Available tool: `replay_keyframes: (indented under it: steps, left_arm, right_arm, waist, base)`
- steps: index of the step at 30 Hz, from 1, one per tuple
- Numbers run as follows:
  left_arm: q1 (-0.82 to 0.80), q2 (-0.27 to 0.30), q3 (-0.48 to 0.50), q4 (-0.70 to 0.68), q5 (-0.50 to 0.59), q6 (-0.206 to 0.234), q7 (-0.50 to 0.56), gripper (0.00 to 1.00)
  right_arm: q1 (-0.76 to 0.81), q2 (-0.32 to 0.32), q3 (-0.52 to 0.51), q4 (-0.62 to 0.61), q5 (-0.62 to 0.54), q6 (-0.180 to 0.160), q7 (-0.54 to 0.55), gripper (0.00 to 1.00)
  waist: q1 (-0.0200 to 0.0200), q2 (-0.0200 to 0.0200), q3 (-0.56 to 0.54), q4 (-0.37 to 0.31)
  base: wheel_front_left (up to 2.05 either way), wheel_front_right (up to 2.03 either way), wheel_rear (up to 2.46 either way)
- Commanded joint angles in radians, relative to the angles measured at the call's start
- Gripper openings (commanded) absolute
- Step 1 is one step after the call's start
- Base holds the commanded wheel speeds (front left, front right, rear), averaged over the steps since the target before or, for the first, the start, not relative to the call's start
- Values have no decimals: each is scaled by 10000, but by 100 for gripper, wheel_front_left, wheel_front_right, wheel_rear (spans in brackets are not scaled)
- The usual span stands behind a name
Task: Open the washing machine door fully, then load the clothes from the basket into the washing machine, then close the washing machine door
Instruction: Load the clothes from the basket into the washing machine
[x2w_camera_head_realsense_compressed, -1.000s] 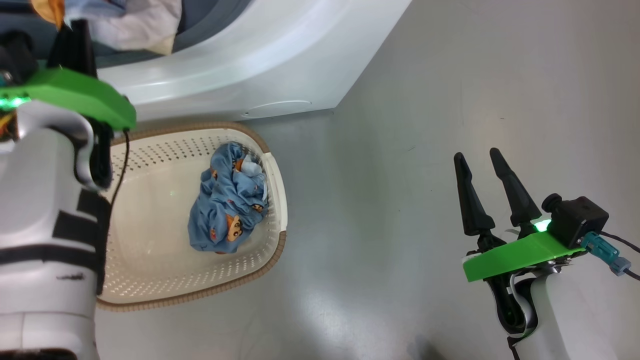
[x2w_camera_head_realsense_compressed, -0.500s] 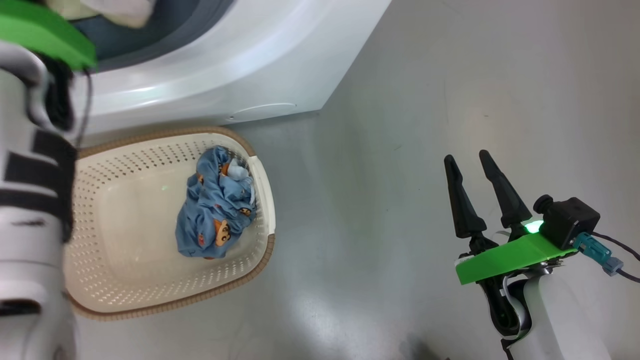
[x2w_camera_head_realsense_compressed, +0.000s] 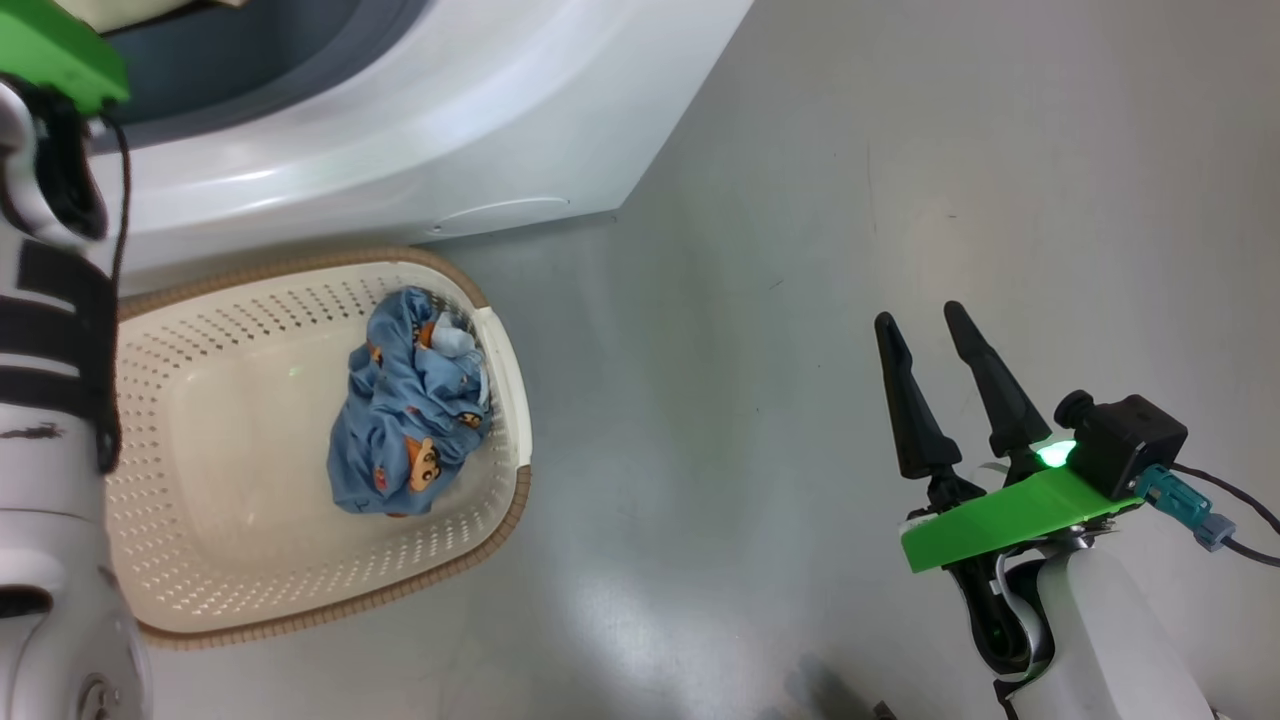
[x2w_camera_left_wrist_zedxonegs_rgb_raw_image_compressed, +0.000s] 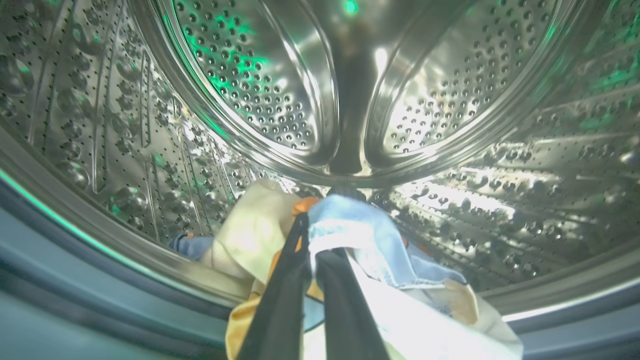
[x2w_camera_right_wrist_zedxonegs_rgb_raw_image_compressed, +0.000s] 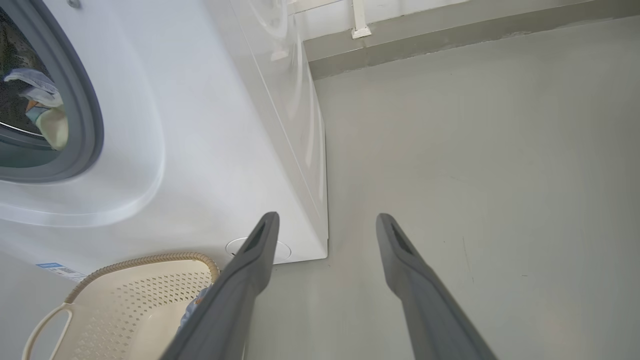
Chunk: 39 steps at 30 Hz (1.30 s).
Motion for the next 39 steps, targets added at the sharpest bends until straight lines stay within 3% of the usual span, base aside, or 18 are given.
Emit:
replay_keyframes:
  steps: [1,6,7,8,9,10,22,39]
  left_arm:
    - [-71,391,-45,3,179,-59,-51,0]
    - [-476,402,-541,922,583,-269,-51,0]
    - [-531,385,-608,1120,623,-290,-51,15]
    - [-571,369,-686,1396,666,-308,-29,39]
    - [-633,364,-757,1621,698,-339,-15,89]
    - [-706,377,-783,1774,696,-362,-19,100]
    - [-886,346,-827,2033,454,-578,-47,100]
    - [1277,-270,-440,-624,313,-721,-50,100]
  right_arm:
    - [-17,22,220,-175,94,27,-74,100]
    - [-47,22,217,-182,115,27,-74,100]
    - [-41,22,210,-177,117,27,-74,100]
    - [-29,22,203,-169,118,27,-74,100]
    - [-19,22,201,-163,121,27,-74,100]
    - [-14,22,204,-159,126,27,-74,100]
    - [-57,22,119,-180,80,27,-74,100]
    - [43,22,-157,-114,-256,27,-74,100]
  waist:
    - [0,-1,30,-21]
    - [0,-1,48,-39]
    - [0,-1,35,-33]
    - [0,-1,16,-25]
    - [0,-1,6,-20]
    - [0,-1,-3,-18]
    - [0,-1,-19,120]
    - [0,-1,-388,584]
  base:
    - [0,0,0]
    - [0,0,0]
    - [0,0,0]
    - [0,0,0]
    - [0,0,0]
    - [0,0,0]
    - [0,0,0]
    - [0,0,0]
